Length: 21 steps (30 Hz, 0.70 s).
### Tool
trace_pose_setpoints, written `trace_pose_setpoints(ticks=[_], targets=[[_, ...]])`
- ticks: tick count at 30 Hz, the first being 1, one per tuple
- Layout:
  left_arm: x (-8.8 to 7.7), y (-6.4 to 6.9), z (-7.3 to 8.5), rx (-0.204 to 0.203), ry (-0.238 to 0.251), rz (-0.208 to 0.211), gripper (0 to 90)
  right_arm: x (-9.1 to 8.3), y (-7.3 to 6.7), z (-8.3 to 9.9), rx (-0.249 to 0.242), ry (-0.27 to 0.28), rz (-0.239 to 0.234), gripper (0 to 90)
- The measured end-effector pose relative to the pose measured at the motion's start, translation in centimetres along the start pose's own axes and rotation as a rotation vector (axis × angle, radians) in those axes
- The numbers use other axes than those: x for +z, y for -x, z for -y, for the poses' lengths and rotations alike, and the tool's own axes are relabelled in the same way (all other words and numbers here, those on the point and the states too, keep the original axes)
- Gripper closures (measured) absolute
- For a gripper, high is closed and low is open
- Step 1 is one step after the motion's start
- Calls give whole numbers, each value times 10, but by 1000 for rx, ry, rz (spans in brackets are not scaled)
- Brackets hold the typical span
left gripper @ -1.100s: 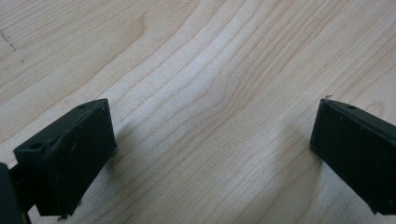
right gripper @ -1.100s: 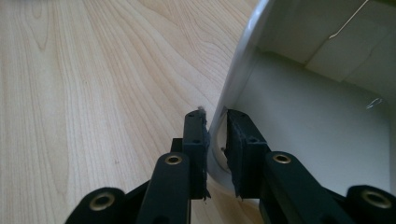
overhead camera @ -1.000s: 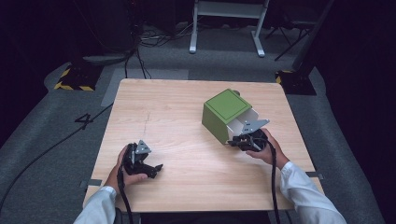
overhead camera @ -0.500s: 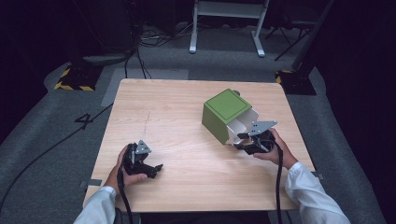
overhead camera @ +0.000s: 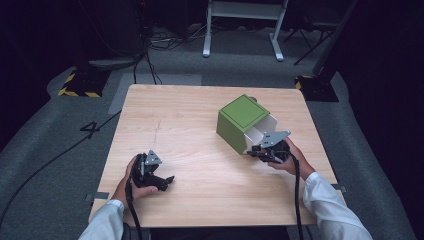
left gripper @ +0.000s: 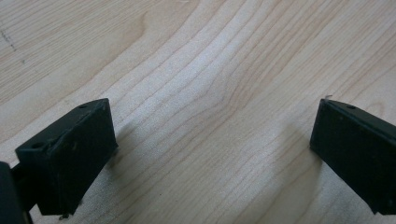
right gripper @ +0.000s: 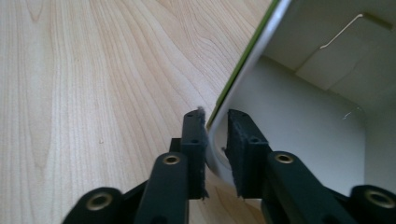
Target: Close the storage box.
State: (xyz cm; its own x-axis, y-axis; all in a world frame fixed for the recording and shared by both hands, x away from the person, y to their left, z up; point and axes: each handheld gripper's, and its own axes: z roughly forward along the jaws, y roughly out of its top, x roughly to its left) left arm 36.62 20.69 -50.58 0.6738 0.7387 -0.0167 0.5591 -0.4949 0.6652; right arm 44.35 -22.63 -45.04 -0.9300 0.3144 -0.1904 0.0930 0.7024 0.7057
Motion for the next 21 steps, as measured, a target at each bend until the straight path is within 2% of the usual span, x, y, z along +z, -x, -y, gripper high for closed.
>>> trace_pose_setpoints(ticks=[12,15,16,17,20,21], targets=[[0,0,0,0,0,0,5,11,8,-8,4,18,-3,774],[0,0,0,0,0,0,4,15,9,-10,15,28,3,723],[0,0,0,0,0,0,4,15,9,-11,18,28,1,674],[0,0,0,0,0,0,4,15,9,-11,18,28,1,674],[0,0,0,0,0,0,4,12,9,-11,43,32,18,569],[0,0,0,0,0,0,5,12,9,-11,43,32,18,569]])
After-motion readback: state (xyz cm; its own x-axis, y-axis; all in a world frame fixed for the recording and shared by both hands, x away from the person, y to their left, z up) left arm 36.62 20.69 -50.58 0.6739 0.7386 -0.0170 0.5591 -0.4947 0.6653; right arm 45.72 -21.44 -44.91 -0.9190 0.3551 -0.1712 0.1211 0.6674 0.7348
